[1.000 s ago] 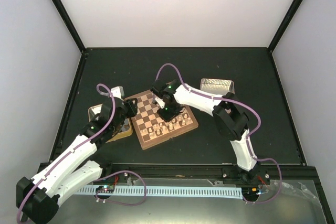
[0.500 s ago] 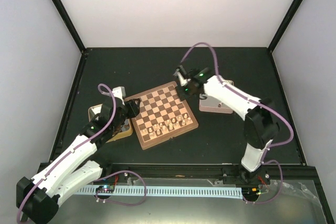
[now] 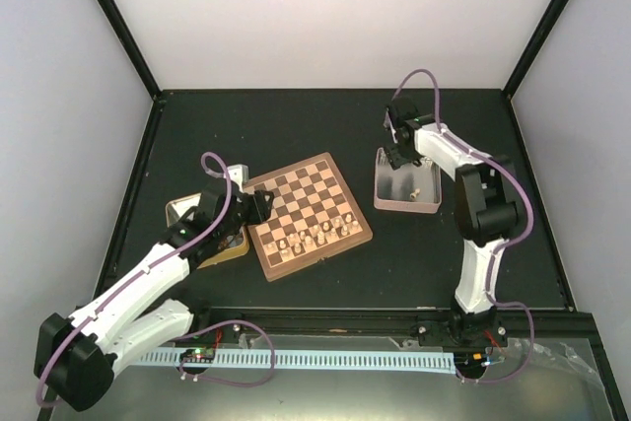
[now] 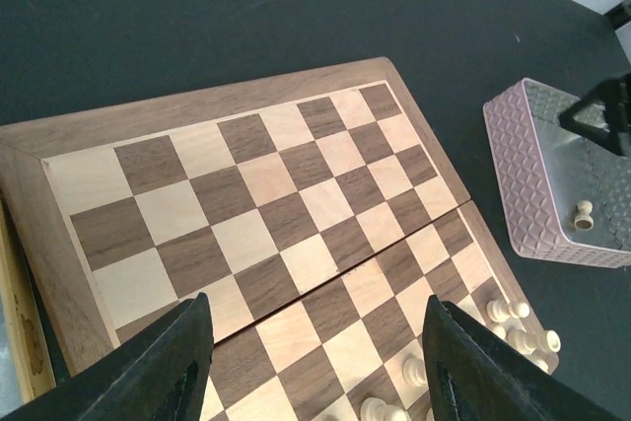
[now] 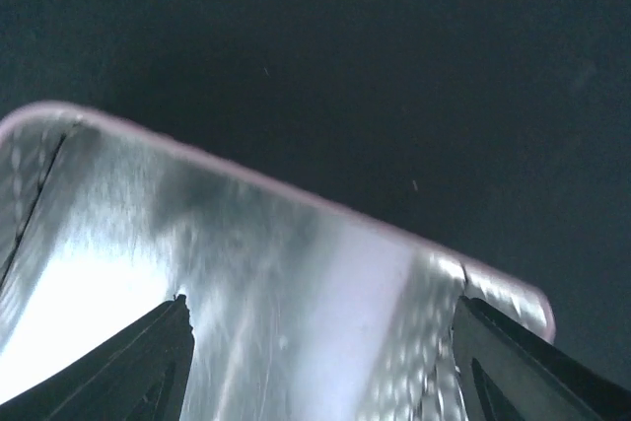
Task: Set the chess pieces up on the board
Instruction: Adjust the storage box at the center of the board.
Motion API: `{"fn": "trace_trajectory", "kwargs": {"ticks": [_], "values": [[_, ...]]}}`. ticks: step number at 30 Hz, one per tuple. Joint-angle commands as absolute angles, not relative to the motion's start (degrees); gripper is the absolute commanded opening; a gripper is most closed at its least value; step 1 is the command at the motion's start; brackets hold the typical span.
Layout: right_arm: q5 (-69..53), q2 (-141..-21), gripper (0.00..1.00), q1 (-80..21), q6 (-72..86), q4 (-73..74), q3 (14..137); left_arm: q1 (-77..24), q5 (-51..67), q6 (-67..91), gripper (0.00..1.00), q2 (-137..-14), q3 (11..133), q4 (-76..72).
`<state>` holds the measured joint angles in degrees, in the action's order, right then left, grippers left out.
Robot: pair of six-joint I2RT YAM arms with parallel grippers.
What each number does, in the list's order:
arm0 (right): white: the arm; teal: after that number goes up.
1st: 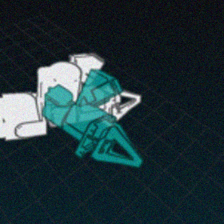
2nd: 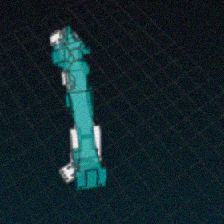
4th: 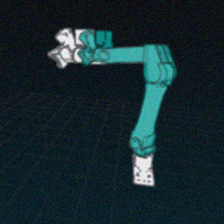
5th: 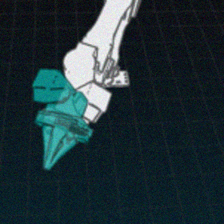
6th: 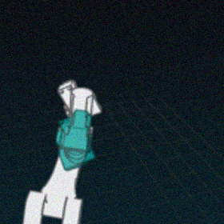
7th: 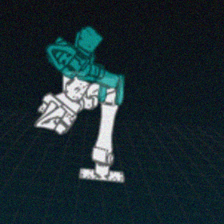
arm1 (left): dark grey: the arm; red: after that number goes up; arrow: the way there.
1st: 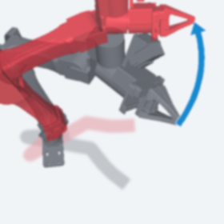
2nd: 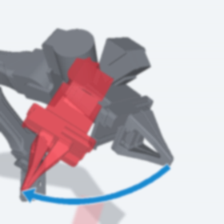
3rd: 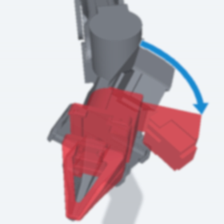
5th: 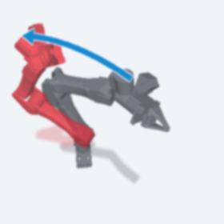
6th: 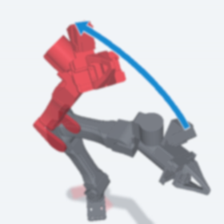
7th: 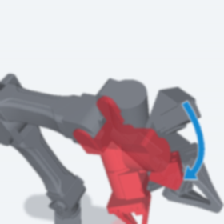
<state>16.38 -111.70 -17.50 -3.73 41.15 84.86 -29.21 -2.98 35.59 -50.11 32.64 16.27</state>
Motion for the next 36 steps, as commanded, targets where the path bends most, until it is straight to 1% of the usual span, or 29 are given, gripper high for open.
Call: {"fn": "trace_trajectory", "kwargs": {"ticks": [1, 7, 10, 14, 19, 20, 25, 29, 32, 36], "values": [[19.7, -116.6, 0.73, -18.0, -14.3, 36.4, 89.4, -28.7, -1.1, 34.6, 0.60, -51.0, 36.1, 16.8], [19.1, -117.6, 0.73, -17.5, -19.6, 31.5, 89.5, -28.7, -1.9, 34.3, 0.60, -51.2, 35.6, 16.1], [16.8, -119.9, 0.72, -17.4, -21.2, 32.5, 91.5, -28.7, -1.8, 34.1, 0.60, -51.8, 35.9, 15.7], [13.3, -123.3, 0.66, -16.7, -21.6, 37.3, 94.3, -28.6, -2.1, 33.9, 0.60, -52.0, 36.4, 16.4], [9.7, -122.6, 0.59, -15.6, -22.6, 39.1, 93.4, -28.6, -2.2, 33.5, 0.59, -51.0, 36.6, 17.9], [9.8, -122.2, 0.57, -15.5, -22.5, 38.9, 93.1, -28.6, -2.2, 33.5, 0.59, -50.7, 36.6, 18.1], [11.0, -121.3, 0.33, -14.0, -20.2, 40.1, 92.7, -28.6, -2.3, 33.6, 0.59, -49.8, 36.5, 18.4], [14.0, -119.5, 0.19, -12.9, -16.6, 38.7, 89.3, -28.5, -1.7, 33.7, 0.59, -49.8, 36.2, 18.0], [15.9, -117.8, 0.14, -11.7, -12.4, 37.6, 85.8, -28.6, -1.1, 33.8, 0.58, -50.4, 36.4, 18.0], [17.6, -114.7, 0.13, -11.0, -6.1, 36.9, 81.3, -28.6, 0.8, 33.8, 0.57, -51.2, 37.2, 18.5]]}}
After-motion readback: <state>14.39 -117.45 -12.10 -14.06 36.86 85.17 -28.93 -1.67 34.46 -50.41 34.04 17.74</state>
